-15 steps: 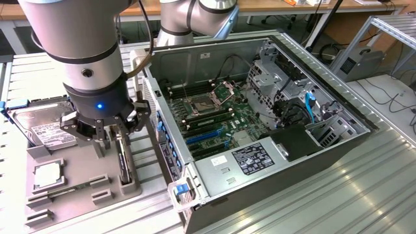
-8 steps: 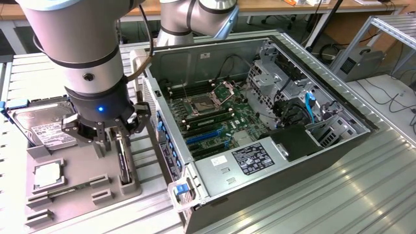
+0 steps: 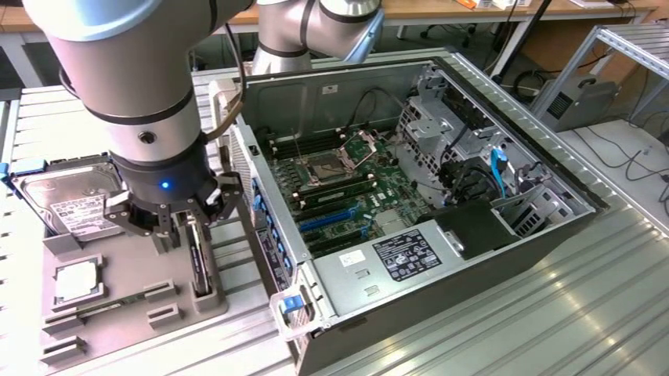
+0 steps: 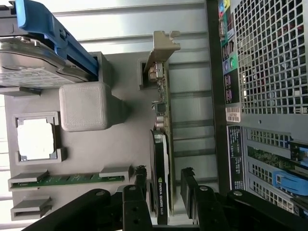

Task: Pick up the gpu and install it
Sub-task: 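Pick up the gpu and move the gpu toward the slot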

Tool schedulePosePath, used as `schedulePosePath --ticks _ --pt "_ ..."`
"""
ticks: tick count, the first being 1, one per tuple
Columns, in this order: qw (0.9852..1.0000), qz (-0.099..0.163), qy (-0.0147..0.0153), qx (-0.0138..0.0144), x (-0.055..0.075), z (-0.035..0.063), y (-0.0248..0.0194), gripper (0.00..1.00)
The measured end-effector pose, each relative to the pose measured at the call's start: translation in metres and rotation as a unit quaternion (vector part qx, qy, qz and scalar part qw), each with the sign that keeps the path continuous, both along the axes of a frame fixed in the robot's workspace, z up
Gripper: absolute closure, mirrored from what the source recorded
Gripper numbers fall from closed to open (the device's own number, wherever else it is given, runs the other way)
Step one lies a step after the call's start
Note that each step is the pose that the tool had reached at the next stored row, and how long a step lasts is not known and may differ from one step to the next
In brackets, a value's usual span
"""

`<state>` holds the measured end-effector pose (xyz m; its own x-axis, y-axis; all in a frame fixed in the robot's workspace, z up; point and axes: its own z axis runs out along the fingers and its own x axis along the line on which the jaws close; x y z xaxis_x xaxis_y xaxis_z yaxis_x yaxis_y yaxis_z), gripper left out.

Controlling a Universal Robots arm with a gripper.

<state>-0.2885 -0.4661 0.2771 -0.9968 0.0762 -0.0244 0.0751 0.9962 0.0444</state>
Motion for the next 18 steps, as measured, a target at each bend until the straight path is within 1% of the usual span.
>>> schedulePosePath --ticks 9,18 --pt "1.0 0.0 0.0 0.0 0.001 -0.0024 0.0 0.58" --pt "1.0 0.0 0.0 0.0001 0.001 -0.0126 0.0004 0.58"
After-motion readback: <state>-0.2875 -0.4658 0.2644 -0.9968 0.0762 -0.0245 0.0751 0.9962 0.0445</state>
